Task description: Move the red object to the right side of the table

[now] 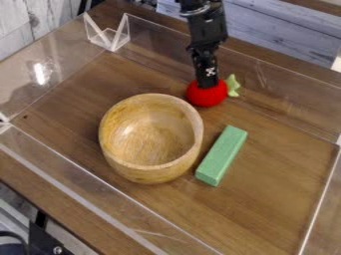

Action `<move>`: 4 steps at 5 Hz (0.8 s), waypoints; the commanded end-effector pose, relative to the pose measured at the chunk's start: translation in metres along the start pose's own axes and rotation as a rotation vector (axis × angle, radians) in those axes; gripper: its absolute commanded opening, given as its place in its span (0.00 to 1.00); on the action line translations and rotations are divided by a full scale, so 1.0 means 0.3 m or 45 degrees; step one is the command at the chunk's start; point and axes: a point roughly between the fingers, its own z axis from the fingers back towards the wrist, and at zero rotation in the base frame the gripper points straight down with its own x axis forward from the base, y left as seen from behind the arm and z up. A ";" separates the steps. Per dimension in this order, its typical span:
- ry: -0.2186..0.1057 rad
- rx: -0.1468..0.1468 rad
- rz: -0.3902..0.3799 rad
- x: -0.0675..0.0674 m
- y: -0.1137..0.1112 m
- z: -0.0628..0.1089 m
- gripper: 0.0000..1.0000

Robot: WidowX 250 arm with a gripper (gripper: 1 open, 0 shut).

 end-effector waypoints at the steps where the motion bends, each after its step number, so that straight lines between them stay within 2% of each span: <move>1: 0.004 0.116 -0.037 0.089 -0.036 0.124 0.00; 2: 0.045 0.155 -0.023 0.159 -0.102 0.145 0.00; 3: 0.082 0.186 0.008 0.188 -0.191 0.162 0.00; 4: 0.081 0.207 0.030 0.211 -0.308 0.132 0.00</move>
